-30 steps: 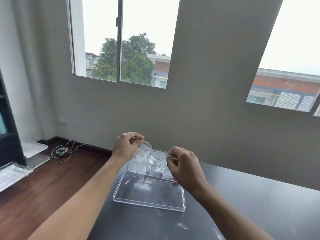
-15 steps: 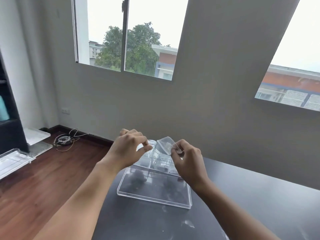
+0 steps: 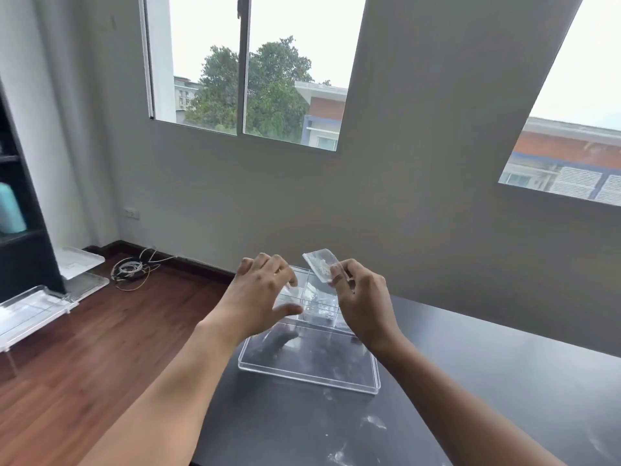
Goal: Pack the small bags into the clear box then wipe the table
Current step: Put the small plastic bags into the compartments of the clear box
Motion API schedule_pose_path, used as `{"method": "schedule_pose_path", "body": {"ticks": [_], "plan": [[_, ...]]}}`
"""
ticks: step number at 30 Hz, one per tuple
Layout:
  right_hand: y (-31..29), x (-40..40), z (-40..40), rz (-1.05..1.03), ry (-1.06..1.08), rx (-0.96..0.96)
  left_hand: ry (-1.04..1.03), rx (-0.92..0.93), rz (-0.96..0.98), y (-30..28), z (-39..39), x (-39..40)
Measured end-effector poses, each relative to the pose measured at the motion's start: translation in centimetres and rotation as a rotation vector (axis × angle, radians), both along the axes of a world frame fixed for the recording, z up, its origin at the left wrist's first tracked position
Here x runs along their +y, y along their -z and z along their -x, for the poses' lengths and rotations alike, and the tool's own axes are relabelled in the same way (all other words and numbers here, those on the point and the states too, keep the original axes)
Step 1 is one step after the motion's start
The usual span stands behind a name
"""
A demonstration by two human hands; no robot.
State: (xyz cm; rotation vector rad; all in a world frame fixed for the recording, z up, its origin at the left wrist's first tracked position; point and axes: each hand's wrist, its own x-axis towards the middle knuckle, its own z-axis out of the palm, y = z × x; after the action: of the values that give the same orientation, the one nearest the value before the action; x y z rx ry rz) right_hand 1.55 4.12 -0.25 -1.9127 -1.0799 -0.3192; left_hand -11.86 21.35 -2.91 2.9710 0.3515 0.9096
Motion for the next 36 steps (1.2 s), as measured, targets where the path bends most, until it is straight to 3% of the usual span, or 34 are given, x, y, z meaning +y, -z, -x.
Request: {"method": "schedule_pose_path", "body": {"ticks": [3,7,13,20,27,36], "plan": [[0.0,0.3,0.0,-0.006,-0.003,-0.003,0.021,-0.081,0.108,0.3,0.7,1.1],[0.3,0.7,-0.2,0.002,-0.004,-0.019,0.057,-0.119,0.077,1.1,0.6,0.9],[0.3,1.3,-0.1,0.031,-0.058,-0.109,-0.024,0.023,0.090,1.4,0.4,0.0],[0.2,2.6,0.2,0.267,-0.194,-0.150,-0.090,-0.322,0.032,-0.3,2.5,-0.8],[0.2,4.0,0.3,0.640,-0.237,-0.367,-0.085,-0.247,0.020,1.2,5.2,-2.1],[-0.2,5.4,1.6,0.907,-0.203,-0.300,0.113,-0.076,0.220,3.8,7.4,-3.2]]}}
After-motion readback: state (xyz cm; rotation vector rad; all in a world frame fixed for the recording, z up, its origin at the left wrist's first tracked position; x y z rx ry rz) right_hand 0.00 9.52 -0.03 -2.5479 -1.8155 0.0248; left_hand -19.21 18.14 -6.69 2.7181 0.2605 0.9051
